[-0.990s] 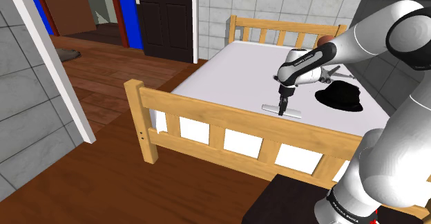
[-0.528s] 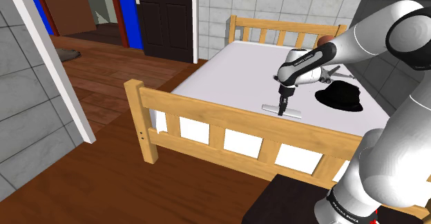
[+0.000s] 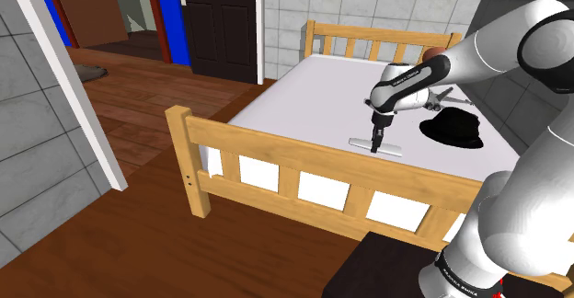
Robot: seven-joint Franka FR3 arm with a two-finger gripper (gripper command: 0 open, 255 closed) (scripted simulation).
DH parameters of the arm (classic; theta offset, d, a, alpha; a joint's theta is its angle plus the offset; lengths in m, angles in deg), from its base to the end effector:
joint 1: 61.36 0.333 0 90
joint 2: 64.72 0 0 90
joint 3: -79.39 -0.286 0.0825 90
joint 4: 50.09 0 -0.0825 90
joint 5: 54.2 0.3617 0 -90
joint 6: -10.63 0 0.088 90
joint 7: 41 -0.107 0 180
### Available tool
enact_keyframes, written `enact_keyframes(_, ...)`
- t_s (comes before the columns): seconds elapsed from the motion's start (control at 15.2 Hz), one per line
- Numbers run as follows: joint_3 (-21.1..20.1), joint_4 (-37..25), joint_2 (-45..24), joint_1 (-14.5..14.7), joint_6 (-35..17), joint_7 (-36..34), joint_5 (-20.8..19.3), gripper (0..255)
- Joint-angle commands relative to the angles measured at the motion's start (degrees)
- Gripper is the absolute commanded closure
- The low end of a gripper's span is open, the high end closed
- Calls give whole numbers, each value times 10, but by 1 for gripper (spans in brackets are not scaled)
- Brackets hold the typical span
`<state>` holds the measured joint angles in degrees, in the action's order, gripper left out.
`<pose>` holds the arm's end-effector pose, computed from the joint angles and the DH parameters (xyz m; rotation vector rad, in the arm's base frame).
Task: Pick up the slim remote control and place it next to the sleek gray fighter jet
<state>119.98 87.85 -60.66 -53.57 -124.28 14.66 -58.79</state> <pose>0.3949 -0.2544 0.3195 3.0510 0.7091 -0.0091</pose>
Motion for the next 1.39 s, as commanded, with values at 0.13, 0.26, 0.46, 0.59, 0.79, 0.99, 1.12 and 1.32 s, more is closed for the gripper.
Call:
enact_keyframes(0.13, -4, -11, 26, -2, 32, -15, -20, 255)
enact_keyframes(0.26, -7, -18, 38, -4, 49, -21, -28, 255)
enact_keyframes(0.46, -12, -29, 55, -5, 74, -29, -38, 255)
enact_keyframes(0.59, -16, -37, 65, -7, 91, -33, -43, 255)
enact_keyframes(0.79, -21, -50, 79, -8, 116, -39, -50, 255)
enact_keyframes(0.99, -26, -64, 91, -9, 141, -43, -55, 255)
enact_keyframes(1.12, -29, -74, 98, -9, 158, -46, -58, 255)
enact_keyframes(1.32, -34, -90, 108, -10, 182, -49, -61, 255)
